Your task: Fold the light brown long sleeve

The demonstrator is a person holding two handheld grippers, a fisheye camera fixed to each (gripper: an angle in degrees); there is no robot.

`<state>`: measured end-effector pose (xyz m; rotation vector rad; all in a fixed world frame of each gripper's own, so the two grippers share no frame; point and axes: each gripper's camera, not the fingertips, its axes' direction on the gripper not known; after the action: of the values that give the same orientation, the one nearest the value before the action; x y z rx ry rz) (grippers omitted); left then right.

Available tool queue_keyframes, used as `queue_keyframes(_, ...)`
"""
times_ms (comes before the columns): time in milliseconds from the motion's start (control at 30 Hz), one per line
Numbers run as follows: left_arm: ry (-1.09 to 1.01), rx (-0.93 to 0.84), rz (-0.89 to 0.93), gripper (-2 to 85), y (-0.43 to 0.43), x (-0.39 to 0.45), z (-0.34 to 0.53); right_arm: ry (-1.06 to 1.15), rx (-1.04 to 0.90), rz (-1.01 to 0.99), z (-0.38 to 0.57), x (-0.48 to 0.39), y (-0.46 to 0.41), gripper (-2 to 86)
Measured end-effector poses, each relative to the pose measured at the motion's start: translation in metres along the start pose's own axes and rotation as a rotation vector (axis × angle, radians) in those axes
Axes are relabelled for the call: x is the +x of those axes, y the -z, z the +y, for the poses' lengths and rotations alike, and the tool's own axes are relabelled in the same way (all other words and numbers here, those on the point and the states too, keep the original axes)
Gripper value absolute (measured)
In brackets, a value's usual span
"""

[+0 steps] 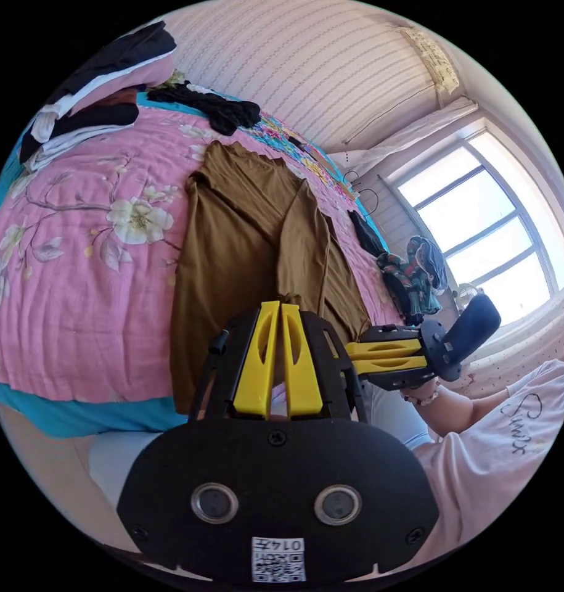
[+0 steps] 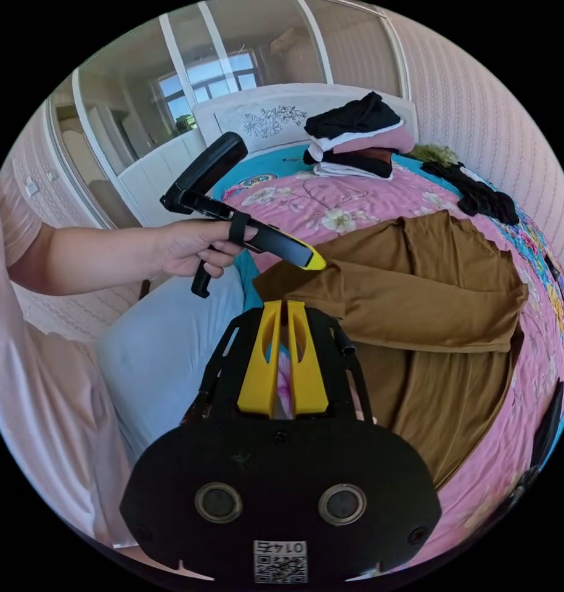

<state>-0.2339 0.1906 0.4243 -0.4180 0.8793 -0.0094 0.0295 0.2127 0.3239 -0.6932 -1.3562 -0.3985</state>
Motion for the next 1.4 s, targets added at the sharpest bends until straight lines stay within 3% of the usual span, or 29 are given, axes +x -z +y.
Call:
queue_keyframes(300, -0.032, -0.007, -0.071, -0.7, 0.031, -0.005, -0.003, 0.094, -0.073, -0.010, -0.039, -0.015, -0.008, 1.7)
queue_keyframes(567, -0.185, -0.150, -0.215, 6.6, -0.009, 0.027, -0.022, -0.163, -0.133, 0.051, -0.066, 0.017, -0.012, 5.4)
queue_keyframes(767, -0.187, -0.177, -0.230, -0.1, -0.008, 0.025, -0.035, -0.242, -0.117, -0.015, -0.093, 0.034, -0.013, 3.3)
queue_keyframes(1400, -0.079, -0.184, -0.260, -1.0, 0.056, 0.016, -0.061, -0.179, -0.164, -0.115, -0.158, 0.045, 0.050, 4.3)
